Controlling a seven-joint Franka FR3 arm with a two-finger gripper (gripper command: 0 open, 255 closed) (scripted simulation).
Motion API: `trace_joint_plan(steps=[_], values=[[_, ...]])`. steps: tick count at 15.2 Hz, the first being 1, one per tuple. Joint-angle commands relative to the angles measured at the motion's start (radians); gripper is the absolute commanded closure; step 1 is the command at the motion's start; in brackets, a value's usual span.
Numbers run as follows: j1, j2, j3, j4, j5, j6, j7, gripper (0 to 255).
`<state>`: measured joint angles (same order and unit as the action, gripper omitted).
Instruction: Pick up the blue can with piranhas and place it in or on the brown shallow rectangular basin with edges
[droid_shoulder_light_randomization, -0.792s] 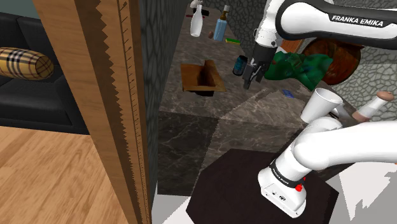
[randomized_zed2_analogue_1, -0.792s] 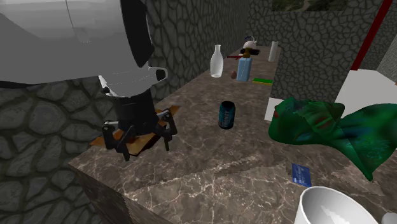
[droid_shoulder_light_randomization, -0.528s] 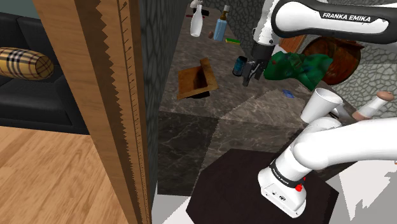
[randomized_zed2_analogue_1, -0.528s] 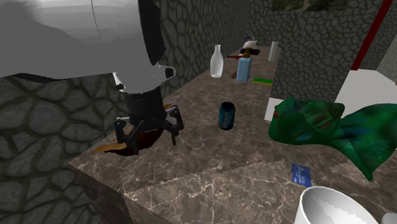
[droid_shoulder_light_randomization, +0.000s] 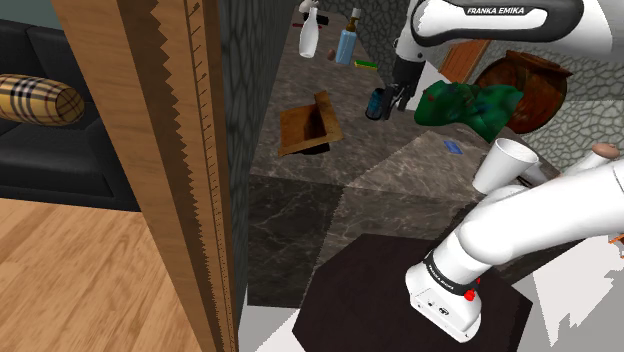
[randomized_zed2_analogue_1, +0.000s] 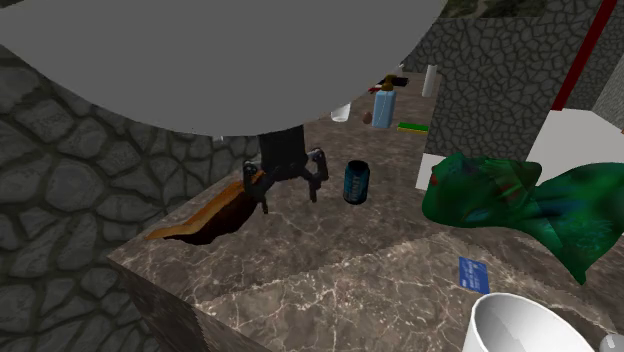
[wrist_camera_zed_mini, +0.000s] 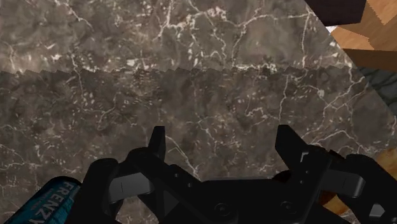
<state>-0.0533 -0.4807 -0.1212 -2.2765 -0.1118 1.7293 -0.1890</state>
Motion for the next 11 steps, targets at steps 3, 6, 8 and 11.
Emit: trace_joint_plan(steps=[3,6,8,11], values=[[-0.018,0.136,-0.061,0.104,-0.009,0.032,-0.083,0],[-0.031,0.239,-0.101,0.195,-0.003,0.044,-0.146,0],[-0.04,0.311,-0.126,0.262,0.007,0.047,-0.189,0],[-0.057,0.423,-0.159,0.373,0.031,0.045,-0.253,0]])
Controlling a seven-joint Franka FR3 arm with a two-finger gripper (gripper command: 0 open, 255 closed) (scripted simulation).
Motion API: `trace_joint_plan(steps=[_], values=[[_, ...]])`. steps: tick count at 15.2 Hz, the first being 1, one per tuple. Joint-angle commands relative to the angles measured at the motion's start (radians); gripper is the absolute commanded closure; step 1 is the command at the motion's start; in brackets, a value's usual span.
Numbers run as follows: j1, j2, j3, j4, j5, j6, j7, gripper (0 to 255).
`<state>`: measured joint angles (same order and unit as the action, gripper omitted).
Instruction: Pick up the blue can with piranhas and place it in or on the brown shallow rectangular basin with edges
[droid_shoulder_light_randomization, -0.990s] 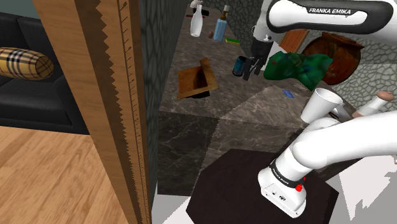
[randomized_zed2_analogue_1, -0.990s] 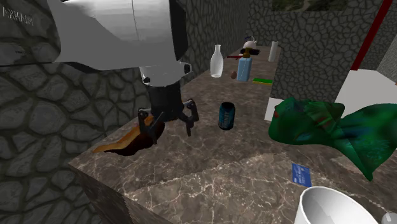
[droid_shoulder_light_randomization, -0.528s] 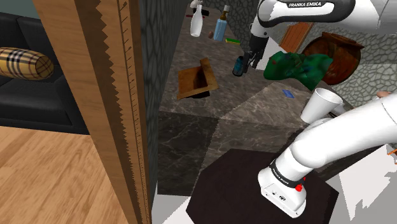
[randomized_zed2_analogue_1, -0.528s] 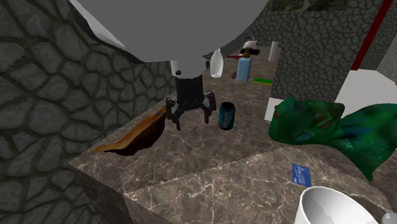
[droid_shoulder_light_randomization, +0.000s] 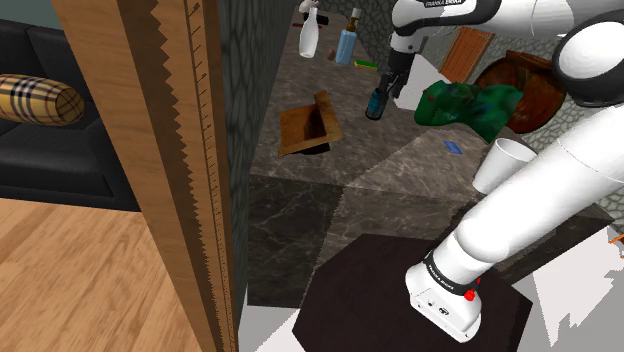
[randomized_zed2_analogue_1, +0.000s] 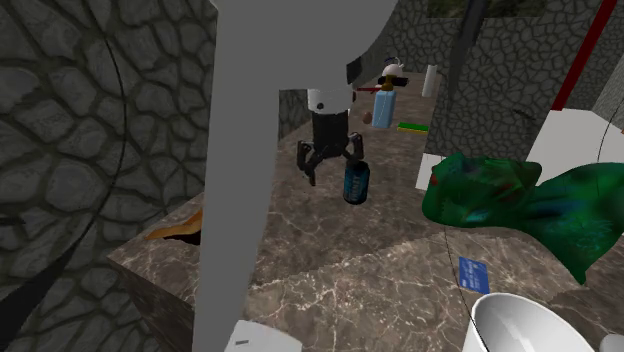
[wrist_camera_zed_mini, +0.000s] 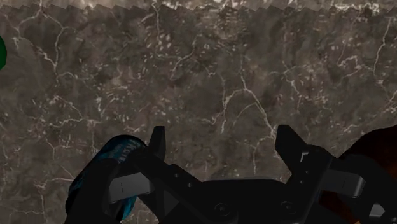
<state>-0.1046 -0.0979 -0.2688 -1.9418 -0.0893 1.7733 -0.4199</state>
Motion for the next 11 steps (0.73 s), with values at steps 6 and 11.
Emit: trace_joint_plan(steps=[6,11], values=[[-0.061,0.284,-0.055,0.308,0.08,-0.04,-0.148,0],[-0.126,0.479,-0.065,0.556,0.14,-0.106,-0.224,0]])
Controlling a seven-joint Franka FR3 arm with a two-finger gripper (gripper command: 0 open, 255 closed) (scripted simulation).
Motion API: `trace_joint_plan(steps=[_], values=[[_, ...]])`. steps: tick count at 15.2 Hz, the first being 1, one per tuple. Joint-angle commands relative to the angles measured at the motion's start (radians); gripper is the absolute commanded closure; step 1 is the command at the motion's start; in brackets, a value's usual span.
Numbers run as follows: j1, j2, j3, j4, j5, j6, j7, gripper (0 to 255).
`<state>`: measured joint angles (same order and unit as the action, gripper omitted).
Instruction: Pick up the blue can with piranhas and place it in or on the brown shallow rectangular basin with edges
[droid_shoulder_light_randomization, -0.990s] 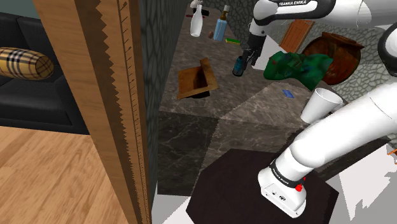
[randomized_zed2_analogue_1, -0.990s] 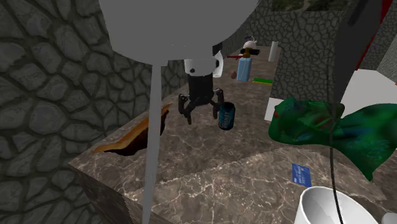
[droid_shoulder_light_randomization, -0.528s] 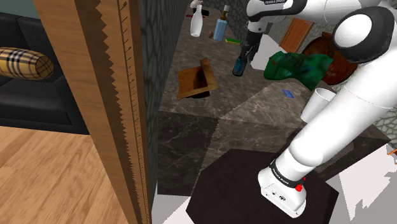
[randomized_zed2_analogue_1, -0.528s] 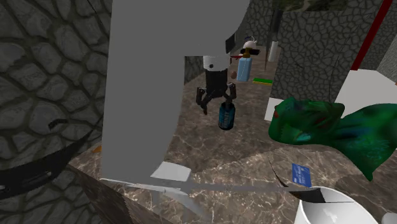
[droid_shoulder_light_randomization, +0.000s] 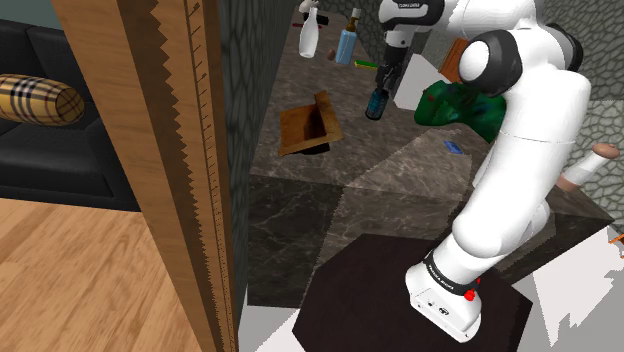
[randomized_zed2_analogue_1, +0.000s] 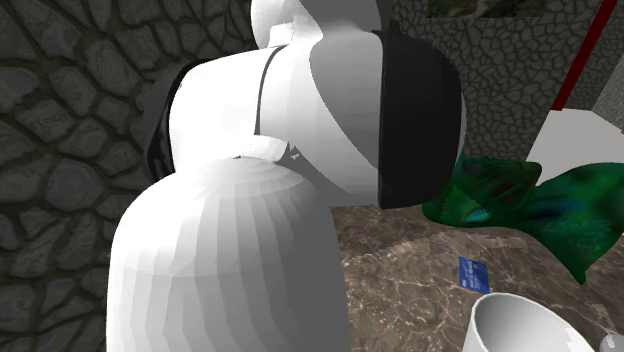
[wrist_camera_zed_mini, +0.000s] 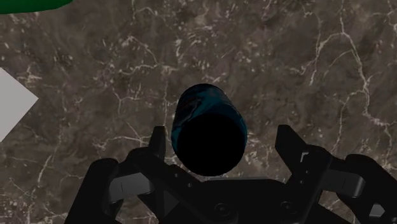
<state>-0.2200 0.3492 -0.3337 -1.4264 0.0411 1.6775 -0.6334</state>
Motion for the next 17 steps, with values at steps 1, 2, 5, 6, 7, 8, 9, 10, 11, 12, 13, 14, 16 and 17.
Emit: trace_joint_plan(steps=[1,2,5,6,7,8,9,10,11,12,13,14,16,17], values=[[-0.01,0.029,0.0,0.024,0.009,0.004,-0.011,0],[-0.009,0.027,0.0,0.007,0.008,0.018,-0.011,0],[-0.007,0.024,0.001,-0.038,0.008,0.06,-0.01,0],[-0.007,0.023,0.001,-0.053,0.008,0.074,-0.011,0],[-0.006,0.023,0.001,-0.075,0.008,0.096,-0.011,0],[-0.006,0.022,0.001,-0.075,0.008,0.096,-0.011,0],[-0.006,0.022,0.001,-0.075,0.008,0.096,-0.011,0],[-0.006,0.023,0.001,-0.075,0.008,0.096,-0.011,0],[-0.006,0.023,0.001,-0.075,0.008,0.096,-0.011,0],[-0.006,0.023,0.001,-0.075,0.008,0.096,-0.011,0],[-0.006,0.023,0.001,-0.075,0.008,0.096,-0.011,0],[-0.006,0.023,0.001,-0.075,0.008,0.096,-0.011,0],[-0.006,0.023,0.001,-0.074,0.008,0.095,-0.011,255],[-0.006,0.023,0.001,-0.074,0.008,0.095,-0.011,255]])
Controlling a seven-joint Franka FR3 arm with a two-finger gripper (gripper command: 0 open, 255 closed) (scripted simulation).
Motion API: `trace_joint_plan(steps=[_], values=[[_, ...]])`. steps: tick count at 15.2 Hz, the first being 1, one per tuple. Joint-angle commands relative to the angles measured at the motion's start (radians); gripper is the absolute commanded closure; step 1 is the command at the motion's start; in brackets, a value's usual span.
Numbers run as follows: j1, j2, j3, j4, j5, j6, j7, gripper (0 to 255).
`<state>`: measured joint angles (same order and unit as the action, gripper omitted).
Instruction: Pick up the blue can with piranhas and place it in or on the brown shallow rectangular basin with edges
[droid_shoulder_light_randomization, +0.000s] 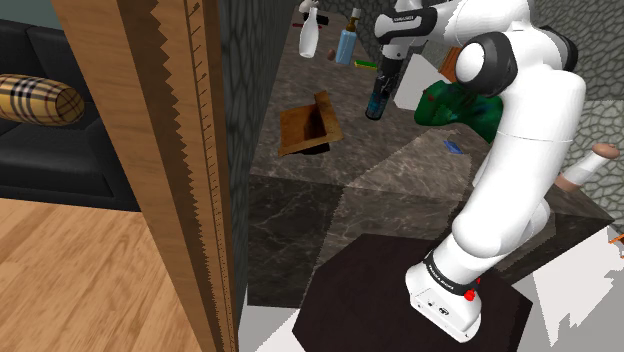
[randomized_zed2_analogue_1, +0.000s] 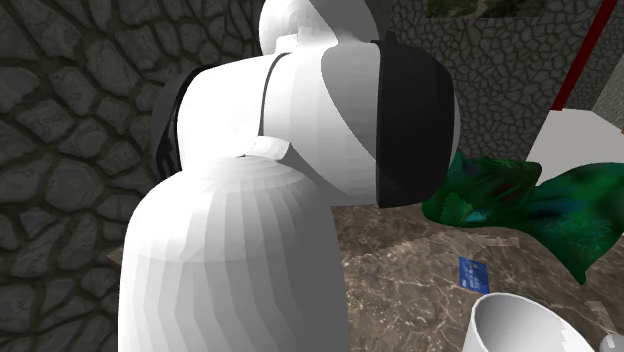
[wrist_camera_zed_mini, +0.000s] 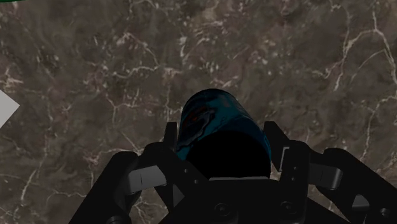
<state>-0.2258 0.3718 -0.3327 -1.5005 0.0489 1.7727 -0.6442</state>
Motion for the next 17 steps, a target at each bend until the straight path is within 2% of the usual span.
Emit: trace_joint_plan(steps=[1,8,17], values=[[0.0,0.0,0.0,0.0,0.0,0.0,0.0,255],[0.0,0.0,0.0,0.0,0.0,0.0,0.0,255],[-0.006,-0.003,-0.003,0.117,-0.002,-0.119,-0.003,255]])
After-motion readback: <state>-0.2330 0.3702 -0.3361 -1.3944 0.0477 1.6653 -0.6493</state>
